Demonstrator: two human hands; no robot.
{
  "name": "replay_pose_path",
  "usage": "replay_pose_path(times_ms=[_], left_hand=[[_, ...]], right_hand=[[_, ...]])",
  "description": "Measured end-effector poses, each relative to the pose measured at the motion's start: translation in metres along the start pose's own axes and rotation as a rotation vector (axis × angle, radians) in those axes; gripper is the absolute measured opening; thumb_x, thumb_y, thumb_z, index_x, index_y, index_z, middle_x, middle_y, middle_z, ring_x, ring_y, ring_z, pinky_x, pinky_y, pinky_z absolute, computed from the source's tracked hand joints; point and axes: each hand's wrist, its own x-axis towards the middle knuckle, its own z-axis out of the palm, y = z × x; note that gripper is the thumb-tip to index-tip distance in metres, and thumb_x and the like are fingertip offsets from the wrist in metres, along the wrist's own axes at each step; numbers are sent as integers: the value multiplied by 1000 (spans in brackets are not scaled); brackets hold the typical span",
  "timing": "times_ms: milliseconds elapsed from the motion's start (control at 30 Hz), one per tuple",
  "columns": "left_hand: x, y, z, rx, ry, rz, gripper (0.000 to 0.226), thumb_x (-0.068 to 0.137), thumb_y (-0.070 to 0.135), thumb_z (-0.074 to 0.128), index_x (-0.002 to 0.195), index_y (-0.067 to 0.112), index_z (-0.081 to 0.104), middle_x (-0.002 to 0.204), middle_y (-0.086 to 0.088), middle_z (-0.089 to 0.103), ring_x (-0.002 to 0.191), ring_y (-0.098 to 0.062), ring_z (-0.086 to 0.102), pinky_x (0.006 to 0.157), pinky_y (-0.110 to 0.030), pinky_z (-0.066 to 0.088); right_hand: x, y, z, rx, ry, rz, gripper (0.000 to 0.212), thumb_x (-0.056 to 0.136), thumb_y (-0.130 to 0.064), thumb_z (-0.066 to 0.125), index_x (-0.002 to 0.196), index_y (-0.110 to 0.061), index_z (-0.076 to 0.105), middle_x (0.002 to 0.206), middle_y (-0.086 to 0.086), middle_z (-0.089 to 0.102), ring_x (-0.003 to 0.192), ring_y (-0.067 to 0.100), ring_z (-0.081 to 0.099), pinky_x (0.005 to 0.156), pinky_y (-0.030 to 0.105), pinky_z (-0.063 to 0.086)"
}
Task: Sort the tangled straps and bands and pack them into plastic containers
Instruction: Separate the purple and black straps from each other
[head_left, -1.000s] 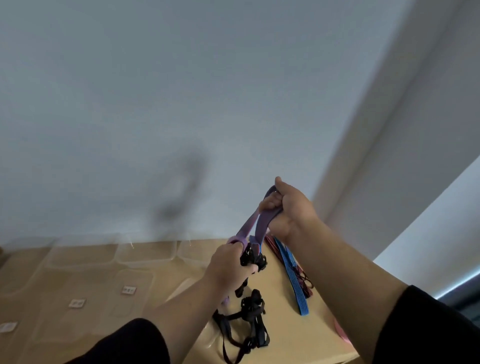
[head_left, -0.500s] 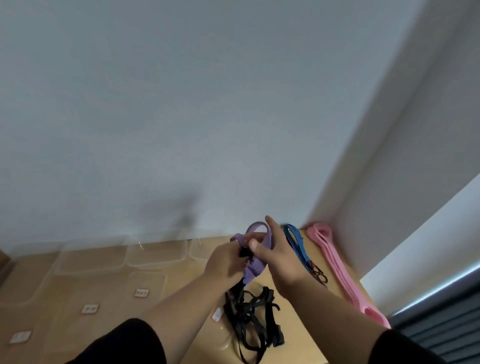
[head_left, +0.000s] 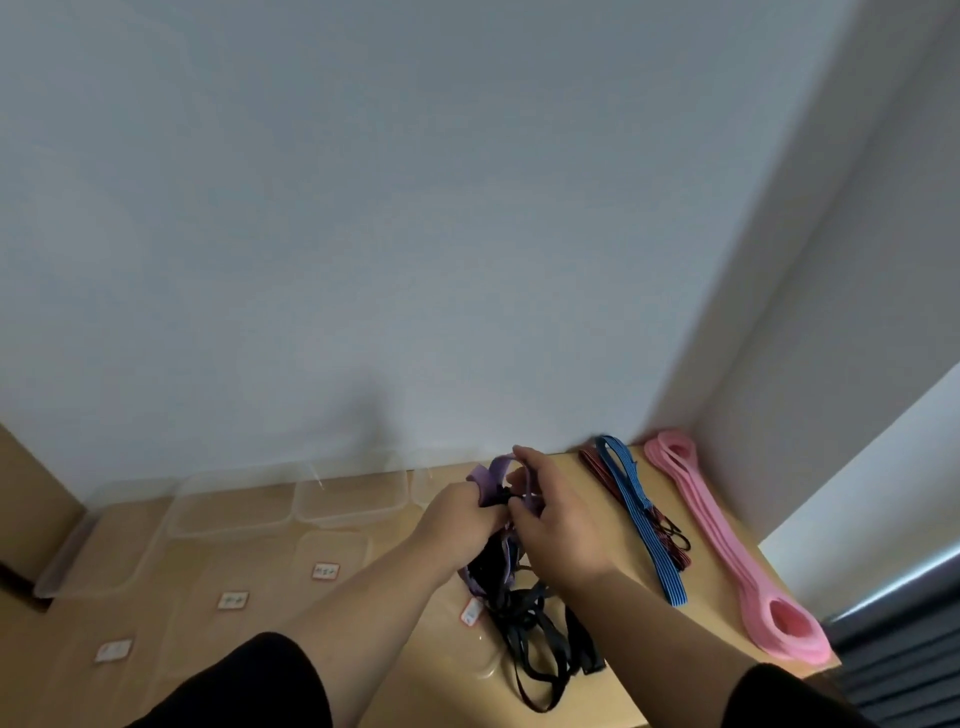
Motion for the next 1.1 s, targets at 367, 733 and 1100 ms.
replay_pose_path(times_ms=[367,733,1100], left_hand=[[-3,-2,5,199,77,87,18,93,35,65,80,25,60,73,8,63,66,-6,58,61,-21,42],[8,-7,1,326,155,88,16,90,34,66,83,20,66,78,1,66,73,-15,61,69,-32,46],[1,7,-39,201,238,185,30,102,27,52,80,24,72,68,-1,49,64,-8,47,76,-38,46]], right_hand=[[28,5,-15,-183,-111,313,51,92,-9,37,138,-30,46,85,2,67,60,14,64,43,20,39],[51,22,-16,-270,-253,267,44,91,-11,39,130,-27,53,105,8,69,83,24,67,67,30,51],[69,16,-42,-7,-300,169,24,104,-33,43,97,-19,61,59,13,67,58,33,69,72,54,59]])
